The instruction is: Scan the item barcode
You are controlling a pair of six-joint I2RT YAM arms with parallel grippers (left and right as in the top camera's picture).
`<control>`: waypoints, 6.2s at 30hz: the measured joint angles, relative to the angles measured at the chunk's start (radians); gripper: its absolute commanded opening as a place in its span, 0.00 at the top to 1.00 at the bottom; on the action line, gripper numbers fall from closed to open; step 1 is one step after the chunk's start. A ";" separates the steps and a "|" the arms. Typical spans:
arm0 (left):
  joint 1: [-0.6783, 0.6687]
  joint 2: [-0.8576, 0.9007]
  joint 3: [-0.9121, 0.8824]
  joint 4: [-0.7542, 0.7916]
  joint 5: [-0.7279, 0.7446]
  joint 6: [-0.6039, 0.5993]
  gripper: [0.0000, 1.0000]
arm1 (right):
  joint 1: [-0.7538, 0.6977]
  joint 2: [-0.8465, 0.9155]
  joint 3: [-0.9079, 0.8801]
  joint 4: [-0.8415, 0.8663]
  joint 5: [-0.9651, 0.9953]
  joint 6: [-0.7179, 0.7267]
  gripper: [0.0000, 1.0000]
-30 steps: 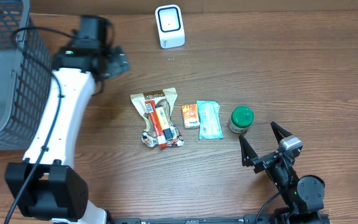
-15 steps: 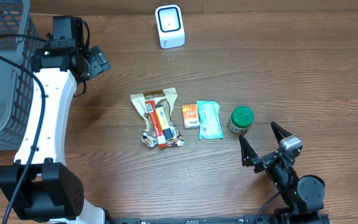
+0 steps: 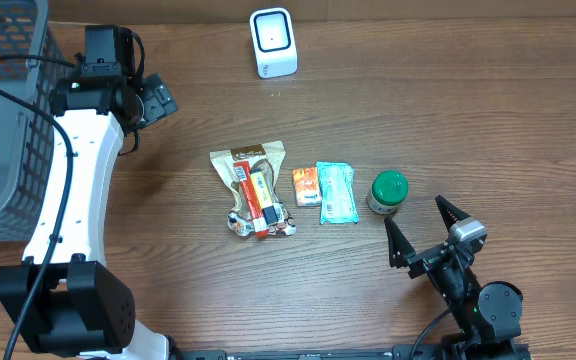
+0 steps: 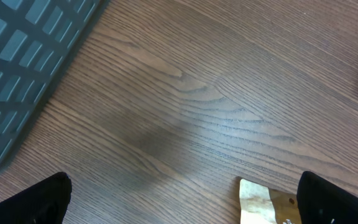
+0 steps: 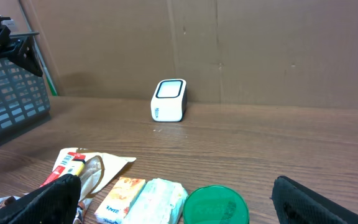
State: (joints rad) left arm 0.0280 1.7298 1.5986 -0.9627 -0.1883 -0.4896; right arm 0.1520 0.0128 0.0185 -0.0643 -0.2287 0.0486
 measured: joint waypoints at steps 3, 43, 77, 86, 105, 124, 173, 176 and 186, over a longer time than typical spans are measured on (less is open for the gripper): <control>0.000 0.000 0.000 0.000 0.000 0.000 0.00 | 0.000 0.000 0.000 0.000 0.000 0.000 0.00; 0.000 0.000 0.000 0.000 0.000 0.000 0.00 | 0.000 0.000 0.000 0.000 0.000 0.039 0.00; 0.000 0.000 0.000 -0.003 0.000 0.000 0.00 | 0.000 0.492 0.935 -0.866 0.065 0.056 0.00; 0.000 0.000 0.000 -0.003 0.000 0.000 0.00 | 0.000 0.492 0.935 -0.897 0.062 0.056 0.00; 0.000 0.000 0.000 -0.003 0.000 0.000 0.00 | 0.000 0.492 0.935 -0.950 0.048 0.056 0.17; 0.000 0.000 0.000 -0.003 0.000 0.000 0.00 | 0.000 0.759 1.027 -1.033 0.021 0.075 0.21; 0.000 0.000 0.000 -0.003 0.000 0.000 0.00 | 0.480 1.788 1.267 -0.601 0.155 0.111 0.59; 0.000 0.000 0.000 -0.003 0.000 0.000 0.00 | 0.499 1.789 1.253 -0.592 0.226 0.148 0.59; 0.000 0.000 0.000 -0.003 0.000 0.000 0.00 | 0.505 1.795 1.249 -0.578 0.335 0.217 0.53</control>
State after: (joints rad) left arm 0.0280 1.7298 1.5986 -0.9653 -0.1879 -0.4892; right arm 0.6575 1.8080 1.2675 -0.6422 0.1059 0.2657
